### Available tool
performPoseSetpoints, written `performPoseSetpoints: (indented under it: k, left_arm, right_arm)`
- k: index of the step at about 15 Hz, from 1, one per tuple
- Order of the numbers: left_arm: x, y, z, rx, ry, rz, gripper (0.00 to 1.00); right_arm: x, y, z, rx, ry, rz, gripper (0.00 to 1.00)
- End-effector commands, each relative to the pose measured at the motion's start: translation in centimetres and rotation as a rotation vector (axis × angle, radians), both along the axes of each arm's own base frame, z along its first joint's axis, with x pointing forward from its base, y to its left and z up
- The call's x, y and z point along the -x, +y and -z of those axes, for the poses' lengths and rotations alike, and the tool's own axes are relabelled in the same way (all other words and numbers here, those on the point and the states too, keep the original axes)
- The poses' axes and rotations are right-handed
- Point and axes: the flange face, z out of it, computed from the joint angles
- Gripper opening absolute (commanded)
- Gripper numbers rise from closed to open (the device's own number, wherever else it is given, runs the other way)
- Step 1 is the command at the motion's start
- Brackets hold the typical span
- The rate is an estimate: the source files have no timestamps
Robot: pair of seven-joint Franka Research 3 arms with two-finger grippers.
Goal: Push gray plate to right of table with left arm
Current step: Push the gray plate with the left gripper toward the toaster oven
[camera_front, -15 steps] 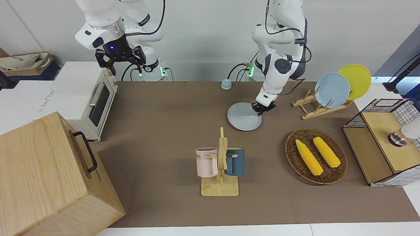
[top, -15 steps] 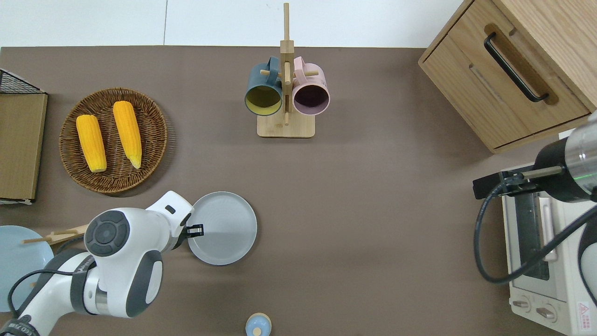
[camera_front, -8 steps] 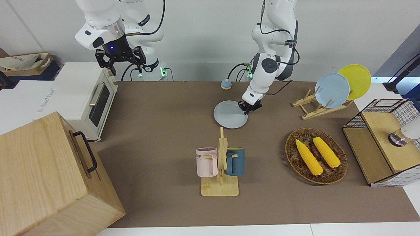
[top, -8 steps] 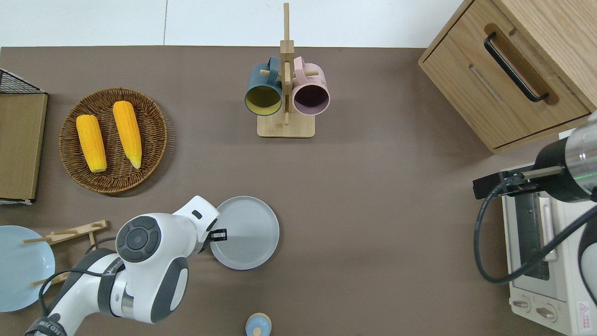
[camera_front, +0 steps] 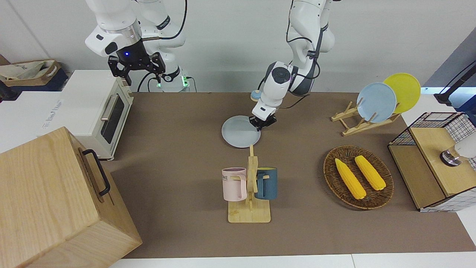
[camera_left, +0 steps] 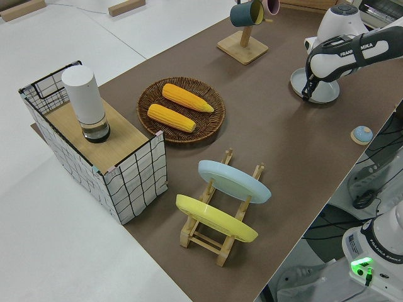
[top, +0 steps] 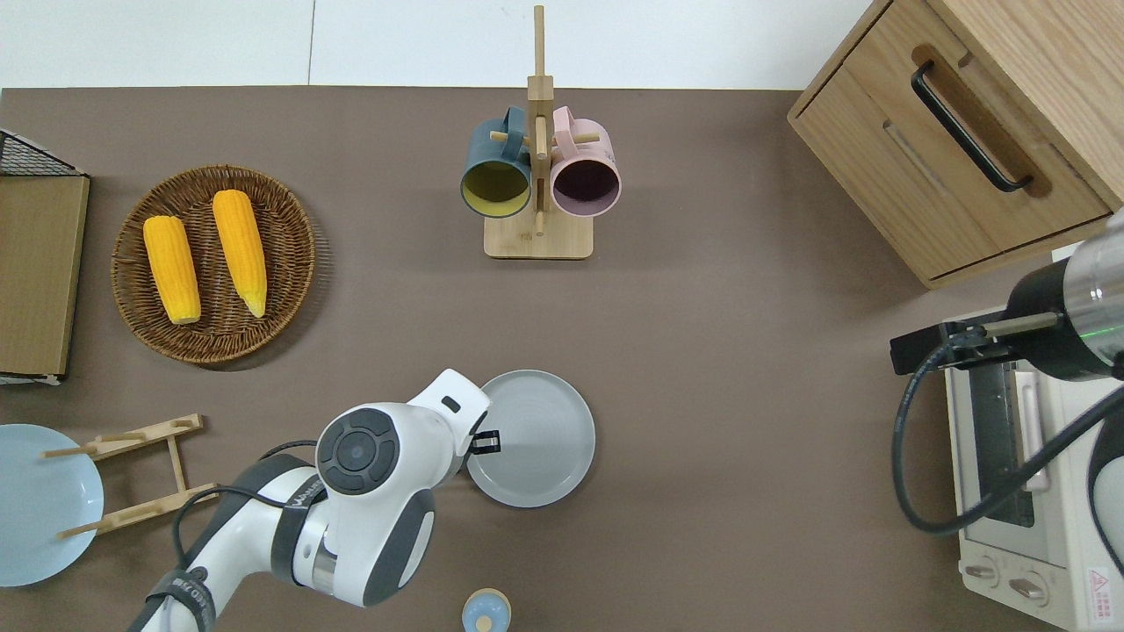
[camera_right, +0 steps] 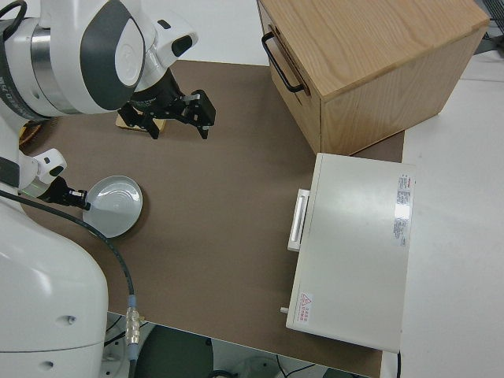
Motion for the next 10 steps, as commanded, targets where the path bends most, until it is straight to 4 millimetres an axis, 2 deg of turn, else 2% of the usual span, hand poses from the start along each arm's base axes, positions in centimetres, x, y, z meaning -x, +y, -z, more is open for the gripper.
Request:
performPoseSetpoints:
  k: [1, 7, 10]
  left_arm:
    - [-0.7, -4.2, 2.3, 0.011, 0.019, -0.052, 0.0]
    - [-0.4, -9.1, 2.9, 0.017, 0.024, -0.076, 0.0]
    - [0.1, -10.7, 3.1, 0.015, 0.025, -0.077, 0.0]
  right_arm:
    - [0.4, -0.2, -0.3, -0.007, 0.006, 0.004, 0.983]
    - [0.4, -0.2, -0.3, -0.007, 0.006, 0.002, 0.983]
    - [0.3, -0.3, -0.3, -0.008, 0.006, 0.004, 0.983]
